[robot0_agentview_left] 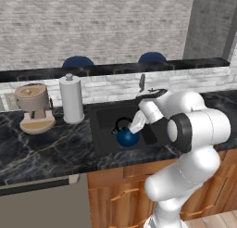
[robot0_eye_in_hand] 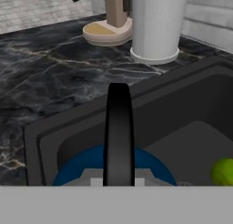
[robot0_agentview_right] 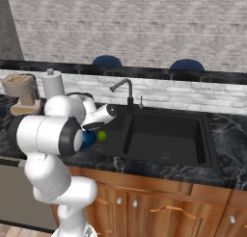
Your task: Open the cabinet, pick the kettle from the cabinet, and place it in the sink.
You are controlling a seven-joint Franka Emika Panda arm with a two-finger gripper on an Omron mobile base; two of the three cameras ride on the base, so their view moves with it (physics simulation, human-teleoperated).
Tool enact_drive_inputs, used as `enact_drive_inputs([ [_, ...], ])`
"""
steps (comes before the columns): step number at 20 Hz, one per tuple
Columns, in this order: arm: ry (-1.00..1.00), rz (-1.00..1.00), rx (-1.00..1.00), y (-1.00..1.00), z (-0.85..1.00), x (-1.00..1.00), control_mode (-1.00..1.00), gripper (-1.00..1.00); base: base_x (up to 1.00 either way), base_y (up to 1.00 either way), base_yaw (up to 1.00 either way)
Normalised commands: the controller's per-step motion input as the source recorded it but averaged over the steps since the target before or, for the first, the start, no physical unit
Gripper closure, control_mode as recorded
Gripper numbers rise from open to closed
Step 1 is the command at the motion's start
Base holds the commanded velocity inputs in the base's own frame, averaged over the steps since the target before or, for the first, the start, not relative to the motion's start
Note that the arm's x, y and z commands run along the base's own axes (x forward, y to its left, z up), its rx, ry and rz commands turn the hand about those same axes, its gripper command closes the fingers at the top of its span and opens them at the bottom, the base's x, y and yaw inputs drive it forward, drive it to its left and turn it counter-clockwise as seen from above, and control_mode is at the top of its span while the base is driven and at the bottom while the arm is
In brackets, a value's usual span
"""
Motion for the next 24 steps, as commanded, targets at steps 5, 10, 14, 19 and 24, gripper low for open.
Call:
enact_drive_inputs([
  [5, 0.0, 0.03, 0.0, 0.05, -0.26, 0.14, -1.0, 1.0, 0.0, 0.0, 0.0],
  [10, 0.0, 0.01, 0.0, 0.05, -0.2, 0.17, -1.0, 1.0, 0.0, 0.0, 0.0],
  [14, -0.01, 0.0, 0.0, 0.05, -0.15, 0.21, -1.0, 1.0, 0.0, 0.0, 0.0],
  [19, -0.02, 0.01, 0.0, 0.1, -0.21, 0.08, -1.0, 1.0, 0.0, 0.0, 0.0],
  [24, -0.06, 0.0, 0.0, 0.11, -0.22, 0.18, -1.0, 1.0, 0.0, 0.0, 0.0],
])
